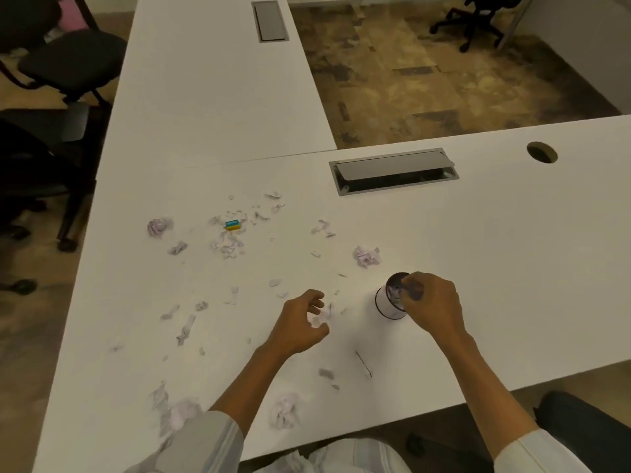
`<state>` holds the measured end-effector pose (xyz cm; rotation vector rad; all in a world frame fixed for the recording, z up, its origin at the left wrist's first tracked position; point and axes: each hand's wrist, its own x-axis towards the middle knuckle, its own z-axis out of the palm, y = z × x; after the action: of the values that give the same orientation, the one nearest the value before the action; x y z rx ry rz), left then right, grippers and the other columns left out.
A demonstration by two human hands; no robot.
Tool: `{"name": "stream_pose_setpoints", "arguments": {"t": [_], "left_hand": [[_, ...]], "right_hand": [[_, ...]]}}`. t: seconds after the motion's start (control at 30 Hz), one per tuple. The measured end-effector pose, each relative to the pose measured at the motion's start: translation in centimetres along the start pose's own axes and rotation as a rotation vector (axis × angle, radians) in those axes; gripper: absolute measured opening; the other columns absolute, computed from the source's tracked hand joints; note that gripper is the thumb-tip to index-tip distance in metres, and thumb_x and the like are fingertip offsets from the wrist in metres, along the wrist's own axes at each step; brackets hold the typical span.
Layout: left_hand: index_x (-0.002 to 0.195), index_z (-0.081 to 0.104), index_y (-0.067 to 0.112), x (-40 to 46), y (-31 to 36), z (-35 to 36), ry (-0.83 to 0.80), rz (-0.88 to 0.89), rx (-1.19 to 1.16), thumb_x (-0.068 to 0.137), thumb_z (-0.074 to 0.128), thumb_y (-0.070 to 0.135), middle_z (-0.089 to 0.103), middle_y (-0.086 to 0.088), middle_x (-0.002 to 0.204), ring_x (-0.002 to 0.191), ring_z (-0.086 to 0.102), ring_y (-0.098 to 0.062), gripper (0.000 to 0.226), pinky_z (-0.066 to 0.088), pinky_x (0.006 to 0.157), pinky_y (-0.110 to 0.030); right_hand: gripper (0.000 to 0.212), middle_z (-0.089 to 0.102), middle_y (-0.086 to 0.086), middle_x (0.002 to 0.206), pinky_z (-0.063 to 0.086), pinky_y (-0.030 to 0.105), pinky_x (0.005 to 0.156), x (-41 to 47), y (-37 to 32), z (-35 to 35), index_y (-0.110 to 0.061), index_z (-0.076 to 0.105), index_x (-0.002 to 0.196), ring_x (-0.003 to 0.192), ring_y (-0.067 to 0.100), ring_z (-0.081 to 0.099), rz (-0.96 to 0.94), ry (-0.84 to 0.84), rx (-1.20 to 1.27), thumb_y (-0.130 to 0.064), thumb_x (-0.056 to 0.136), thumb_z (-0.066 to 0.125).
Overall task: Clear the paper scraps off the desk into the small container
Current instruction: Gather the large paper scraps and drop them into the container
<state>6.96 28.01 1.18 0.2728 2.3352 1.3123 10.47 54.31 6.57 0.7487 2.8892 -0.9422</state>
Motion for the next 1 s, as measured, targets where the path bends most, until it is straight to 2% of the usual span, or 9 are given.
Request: {"name": "stream_pose_setpoints", "arguments": {"t": [0.1,0.17,0.27,0.4,0.6,0.77,0.83,0.9,1.0], "left_hand": [[0.126,0.052,0.018,-2.5,-2.8,-2.2,0.000,-0.065,0.099,0.070,0.077,0.028,0.062,0.001,0.117,0.106,0.059,-0.012,0.062,0.054,0.087,-0.030],[0.131,0.048,0.019,-4.0,-4.2,-3.5,-0.032,-0.100,0.175,0.072,0.078,0.034,0.057,0.000,0.127,0.117,0.052,-0.014,0.068,0.048,0.097,-0.032],[0.137,0.040,0.022,-6.6,-6.3,-5.0,-0.072,-0.148,0.262,0.071,0.077,0.043,0.045,0.000,0.140,0.132,0.037,-0.017,0.078,0.037,0.105,-0.031],[0.141,0.036,0.025,-10.8,-9.2,-6.5,-0.024,-0.248,0.397,0.068,0.077,0.051,0.029,-0.004,0.152,0.142,0.018,-0.023,0.088,0.028,0.114,-0.041],[0.146,0.024,0.031,-16.8,-13.8,-8.2,0.056,-0.391,0.584,0.063,0.068,0.070,0.009,-0.005,0.161,0.147,0.005,-0.031,0.102,0.019,0.118,-0.049],[0.149,0.015,0.033,-19.0,-15.6,-9.7,0.094,-0.468,0.629,0.062,0.065,0.074,-0.003,-0.008,0.161,0.147,-0.001,-0.036,0.108,0.019,0.117,-0.051],[0.149,0.013,0.034,-19.1,-16.0,-10.1,0.081,-0.490,0.620,0.065,0.068,0.069,-0.008,-0.010,0.161,0.146,-0.003,-0.037,0.106,0.020,0.117,-0.051],[0.149,0.015,0.034,-19.1,-16.3,-10.4,0.070,-0.512,0.563,0.071,0.071,0.057,-0.009,-0.010,0.161,0.146,0.000,-0.037,0.099,0.025,0.115,-0.050],[0.147,0.029,0.027,-19.1,-16.5,-10.4,0.088,-0.504,0.493,0.084,0.067,0.039,0.006,-0.009,0.161,0.144,0.019,-0.033,0.074,0.034,0.112,-0.044]], "right_hand": [[0.023,0.070,0.000,0.099,0.054,0.031,0.077,-2.5,-1.1,3.3,-0.018,0.070,0.099,0.093,0.019,0.066,-0.119,-0.118,0.089,-0.020,0.077,0.075],[0.042,0.063,0.003,0.123,0.046,0.032,0.093,-4.5,-1.6,6.2,-0.019,0.064,0.114,0.115,0.021,0.057,-0.131,-0.243,0.078,-0.032,0.077,0.077],[0.089,0.021,0.011,0.158,0.026,0.044,0.114,-7.5,-1.2,10.3,-0.019,0.034,0.145,0.144,0.031,0.019,-0.041,-0.440,-0.094,-0.058,0.075,0.072],[0.129,-0.019,0.016,0.159,0.002,0.051,0.119,-12.4,0.2,14.2,-0.017,-0.003,0.153,0.145,0.037,-0.019,0.087,-0.620,-0.214,-0.082,0.062,0.061],[0.136,-0.026,0.011,0.157,-0.002,0.045,0.118,-17.0,-1.1,18.0,-0.019,-0.008,0.152,0.138,0.025,-0.037,-0.089,-0.594,-0.068,-0.088,0.055,0.058],[0.091,-0.018,0.001,0.160,0.014,0.025,0.112,-18.2,-2.8,21.0,-0.024,0.008,0.153,0.146,0.019,-0.020,-0.390,-0.570,-0.071,-0.056,0.085,0.059],[0.067,-0.011,0.002,0.160,0.023,0.025,0.113,-18.6,-3.2,22.1,-0.026,0.023,0.151,0.148,0.023,-0.010,-0.480,-0.561,-0.158,-0.041,0.094,0.055],[0.045,0.019,0.011,0.159,0.037,0.034,0.109,-19.0,-3.5,22.9,-0.019,0.051,0.136,0.146,0.033,0.017,-0.599,-0.510,-0.253,-0.028,0.093,0.059],[0.026,0.062,0.015,0.129,0.058,0.027,0.078,-19.2,-3.3,23.0,-0.016,0.074,0.095,0.116,0.033,0.060,-0.699,-0.430,-0.315,-0.017,0.071,0.084]]}}
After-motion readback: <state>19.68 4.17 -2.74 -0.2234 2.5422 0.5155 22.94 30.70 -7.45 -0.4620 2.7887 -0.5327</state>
